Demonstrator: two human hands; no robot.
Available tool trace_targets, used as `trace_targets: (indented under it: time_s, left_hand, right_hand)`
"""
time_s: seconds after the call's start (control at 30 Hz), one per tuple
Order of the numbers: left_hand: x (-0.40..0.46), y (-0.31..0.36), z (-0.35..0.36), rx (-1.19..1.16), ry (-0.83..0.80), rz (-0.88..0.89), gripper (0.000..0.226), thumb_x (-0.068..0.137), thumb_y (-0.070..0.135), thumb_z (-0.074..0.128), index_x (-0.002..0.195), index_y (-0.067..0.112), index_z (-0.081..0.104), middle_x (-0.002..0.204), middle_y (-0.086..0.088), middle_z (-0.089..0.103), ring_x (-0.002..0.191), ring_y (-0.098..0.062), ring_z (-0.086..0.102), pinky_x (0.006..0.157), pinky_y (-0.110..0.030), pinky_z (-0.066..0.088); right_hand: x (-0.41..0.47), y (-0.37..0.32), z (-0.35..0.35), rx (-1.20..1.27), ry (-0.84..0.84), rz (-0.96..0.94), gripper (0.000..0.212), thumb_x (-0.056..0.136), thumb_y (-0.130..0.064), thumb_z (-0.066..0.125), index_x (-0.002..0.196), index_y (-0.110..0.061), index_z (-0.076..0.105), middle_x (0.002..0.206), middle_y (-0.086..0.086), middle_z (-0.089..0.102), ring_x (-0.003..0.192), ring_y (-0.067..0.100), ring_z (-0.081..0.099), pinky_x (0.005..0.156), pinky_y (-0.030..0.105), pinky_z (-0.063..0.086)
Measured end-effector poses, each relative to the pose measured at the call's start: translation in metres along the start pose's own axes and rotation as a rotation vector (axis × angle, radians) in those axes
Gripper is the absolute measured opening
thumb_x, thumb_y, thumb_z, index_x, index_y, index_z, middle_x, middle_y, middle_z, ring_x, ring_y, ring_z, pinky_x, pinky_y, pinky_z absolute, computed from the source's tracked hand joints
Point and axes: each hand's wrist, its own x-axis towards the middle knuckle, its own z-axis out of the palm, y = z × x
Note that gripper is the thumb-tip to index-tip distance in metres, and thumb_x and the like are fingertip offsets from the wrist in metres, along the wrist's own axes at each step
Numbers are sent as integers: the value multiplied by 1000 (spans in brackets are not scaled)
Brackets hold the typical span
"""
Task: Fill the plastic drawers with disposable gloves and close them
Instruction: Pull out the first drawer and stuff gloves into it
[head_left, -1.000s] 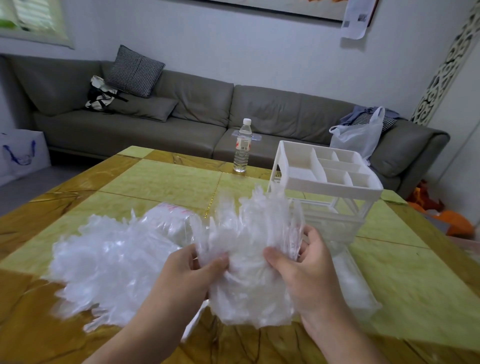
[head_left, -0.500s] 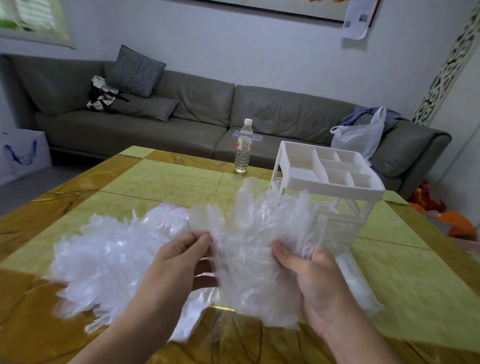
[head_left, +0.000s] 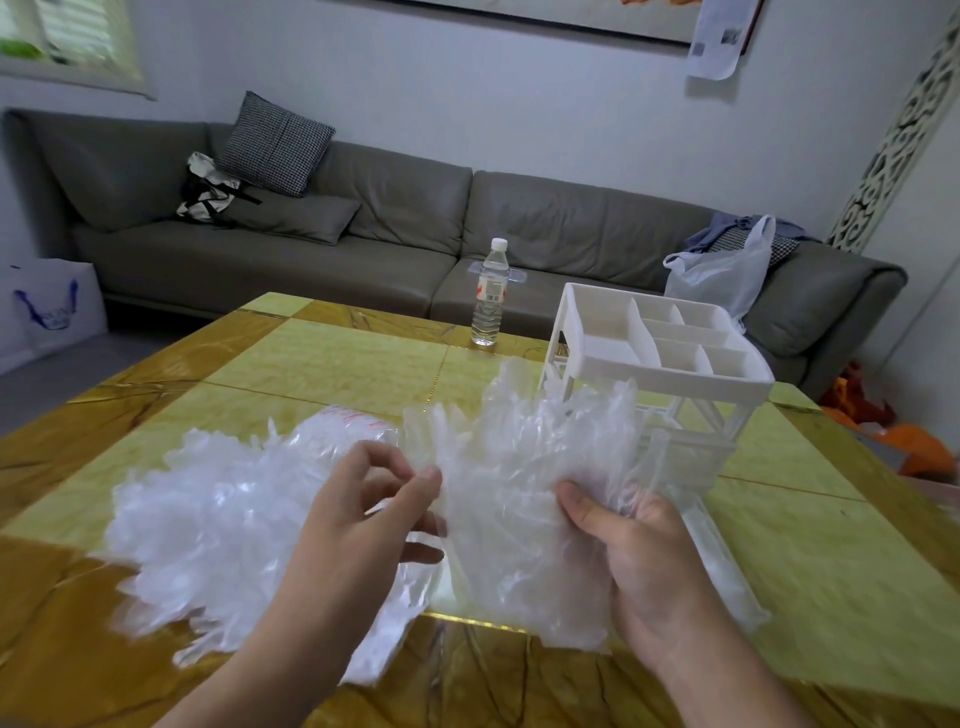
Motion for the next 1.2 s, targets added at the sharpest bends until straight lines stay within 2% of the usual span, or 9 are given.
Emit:
trace_targets:
  time_s: [0.17,0.3,0.37,0.47,0.67,0.8,0.9,1.07,1.2]
  left_hand:
    - [-2,-4,4,117,-125,-130,7,90,23,78,88,17,80,91,-8,74,74,-18,72,63,-33,62]
    - [0,-6,3,15,-160,-166,3,90,7,77,92,5,79,88,-11,77,73,-19,74,60,-24,58]
    - [2,-9,0,-30,-133,-167,14,86,1,80,99,5,77,95,-10,77,77,-19,76,60,-21,57]
    - [5,-14,-4,-63,-170,-153,36,71,-6,88,102,8,76,101,-9,75,86,-24,76,68,-25,59]
    - [5,-14,-1,-143,-194,-88,39,64,-5,73,101,7,73,91,-5,74,85,-24,74,84,-35,57]
    - [2,-8,1,-202,-238,-133,26,72,9,79,98,7,77,87,-4,72,82,-19,72,72,-24,57]
    - [-1,-7,3,-50,-223,-83,6,90,14,79,92,9,77,81,-4,69,75,-14,68,72,-23,57]
    - [-1,-6,2,-22,-103,-94,16,97,12,67,88,11,80,90,-21,73,74,-19,69,68,-23,57]
    - [-2,-3,4,-4,-103,-85,21,99,20,65,89,15,82,92,-20,73,75,-17,70,70,-23,56]
  right_hand:
    - [-2,-1,3,-17,-8,-12,22,88,-4,76,110,-1,77,106,21,80,99,40,78,94,52,59]
    - [-3,-2,3,-16,-6,-30,22,87,-4,77,109,0,77,106,21,80,99,39,78,94,53,59]
    - [-2,-2,1,-10,-4,-38,28,83,-7,79,111,-1,77,108,21,80,100,39,78,95,52,59]
    - [1,-1,-2,-7,9,-41,36,76,-12,81,110,-2,78,108,21,80,101,39,78,97,53,58]
    - [2,0,-2,17,7,-38,35,78,-10,80,111,1,78,109,23,79,102,41,77,98,53,58]
    - [1,0,-1,31,2,-40,33,80,-8,78,112,3,77,108,25,78,102,43,77,97,52,59]
    - [0,1,1,15,-27,-40,27,84,-5,76,110,3,77,108,26,78,101,43,77,96,53,58]
    - [2,4,2,-4,-49,-60,34,80,-7,79,113,3,76,110,25,78,103,42,77,100,54,57]
    - [0,4,2,-36,-66,-66,34,77,-9,82,110,1,77,107,24,79,100,41,77,97,54,58]
